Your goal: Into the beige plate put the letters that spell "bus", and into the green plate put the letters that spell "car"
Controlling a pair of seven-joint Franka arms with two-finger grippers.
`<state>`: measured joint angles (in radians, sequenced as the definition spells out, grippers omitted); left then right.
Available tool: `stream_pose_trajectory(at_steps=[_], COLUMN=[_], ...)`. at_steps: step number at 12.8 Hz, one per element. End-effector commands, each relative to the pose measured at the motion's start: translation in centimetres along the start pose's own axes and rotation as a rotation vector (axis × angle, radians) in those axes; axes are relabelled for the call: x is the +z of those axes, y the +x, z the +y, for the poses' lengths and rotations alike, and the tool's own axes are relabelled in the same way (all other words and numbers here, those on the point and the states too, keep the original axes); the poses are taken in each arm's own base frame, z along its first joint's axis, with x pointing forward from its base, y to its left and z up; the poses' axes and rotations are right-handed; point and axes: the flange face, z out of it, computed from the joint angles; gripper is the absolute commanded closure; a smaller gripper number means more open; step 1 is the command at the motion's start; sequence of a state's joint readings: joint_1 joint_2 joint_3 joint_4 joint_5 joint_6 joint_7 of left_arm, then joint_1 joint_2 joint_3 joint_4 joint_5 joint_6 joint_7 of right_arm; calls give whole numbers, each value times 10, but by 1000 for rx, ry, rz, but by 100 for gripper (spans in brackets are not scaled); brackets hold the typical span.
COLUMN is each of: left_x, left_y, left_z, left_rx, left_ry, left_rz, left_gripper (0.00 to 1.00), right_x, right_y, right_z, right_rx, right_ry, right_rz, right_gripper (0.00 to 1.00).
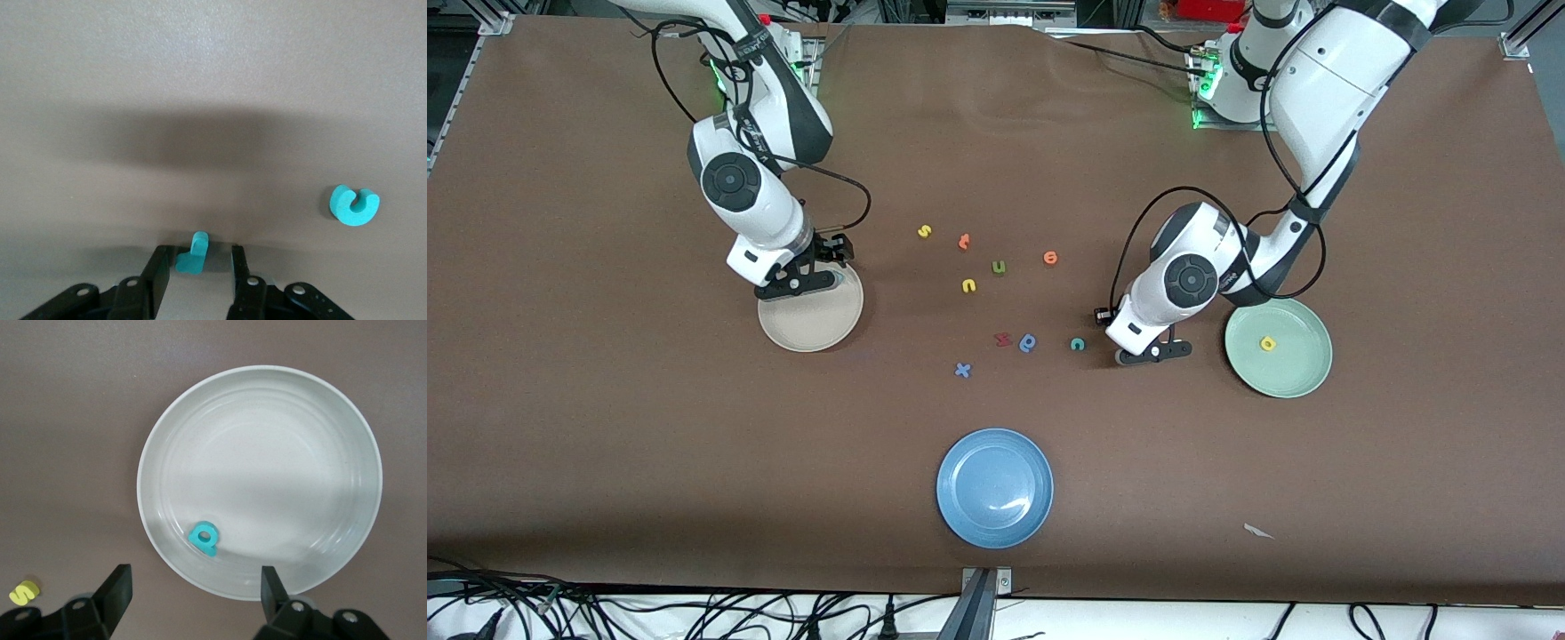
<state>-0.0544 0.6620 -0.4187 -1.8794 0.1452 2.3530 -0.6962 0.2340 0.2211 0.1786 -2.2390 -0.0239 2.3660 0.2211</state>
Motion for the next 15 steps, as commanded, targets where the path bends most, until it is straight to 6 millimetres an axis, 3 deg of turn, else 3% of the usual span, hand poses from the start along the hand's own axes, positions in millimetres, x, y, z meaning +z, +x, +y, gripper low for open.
stream_pose_trajectory(at_steps=[1,4,10,13,15], left_x=[-4,-3,-3,-5,-13], left_y=[3,3,3,3,6], left_z=[0,0,0,0,-4], left_rx=[11,13,13,13,9], left_ry=[14,14,15,15,14], left_rz=[25,23,22,25,31], left_gripper=[54,64,84,84,84], right_x=[8,23,66,83,98], right_y=[-3,-24,-63,-84,-101], right_z=[-12,-76,-173,-188,-182], right_rx=[68,168,285,273,263], right_ry=[27,67,124,121,124], right_rz=[15,35,35,22,31], right_gripper=[8,6,6,6,6])
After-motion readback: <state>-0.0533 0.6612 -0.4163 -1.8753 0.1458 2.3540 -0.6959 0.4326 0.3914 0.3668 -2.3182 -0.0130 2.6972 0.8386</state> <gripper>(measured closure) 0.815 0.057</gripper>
